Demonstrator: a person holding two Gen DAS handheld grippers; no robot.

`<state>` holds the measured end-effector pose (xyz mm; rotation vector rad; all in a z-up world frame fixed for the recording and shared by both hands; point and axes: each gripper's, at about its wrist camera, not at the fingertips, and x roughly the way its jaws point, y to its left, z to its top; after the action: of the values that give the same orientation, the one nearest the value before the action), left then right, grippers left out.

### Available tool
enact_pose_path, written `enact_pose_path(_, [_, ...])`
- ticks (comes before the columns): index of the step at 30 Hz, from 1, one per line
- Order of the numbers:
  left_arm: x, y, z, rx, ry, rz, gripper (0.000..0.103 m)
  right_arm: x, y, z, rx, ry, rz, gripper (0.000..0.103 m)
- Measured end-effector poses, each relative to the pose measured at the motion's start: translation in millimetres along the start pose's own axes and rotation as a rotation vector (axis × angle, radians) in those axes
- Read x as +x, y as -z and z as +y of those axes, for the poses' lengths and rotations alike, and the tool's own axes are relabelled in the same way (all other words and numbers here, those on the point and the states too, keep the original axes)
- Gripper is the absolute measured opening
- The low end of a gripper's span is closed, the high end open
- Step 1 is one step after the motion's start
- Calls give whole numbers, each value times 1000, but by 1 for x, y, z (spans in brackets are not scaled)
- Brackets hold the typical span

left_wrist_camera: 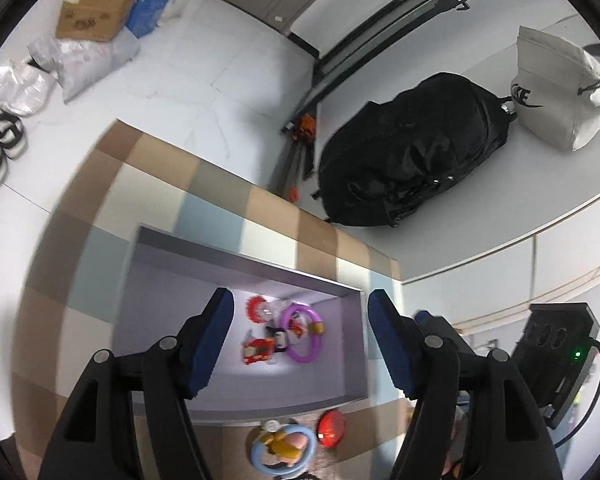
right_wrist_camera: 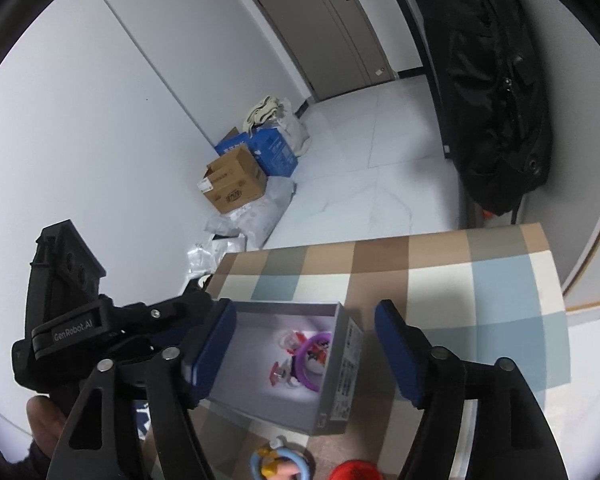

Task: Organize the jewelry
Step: 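Pull both grippers back from the box above the remaining items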

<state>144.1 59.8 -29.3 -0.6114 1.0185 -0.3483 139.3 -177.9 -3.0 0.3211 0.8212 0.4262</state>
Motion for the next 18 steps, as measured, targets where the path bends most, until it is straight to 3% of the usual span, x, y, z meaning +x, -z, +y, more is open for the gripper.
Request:
enact_pose_path(5, [-9,10,-12,91,-95,-44,65,-6,7,-2,-6,32,4,86])
enact_pose_path(11, [-20,22,-28,182,-126,-96,65,-19,15,3,-38,60,-18,99])
enact_pose_path(18, [-24,40,-40,267,-184,-123,65,-36,26,8,-86,83,-58,103])
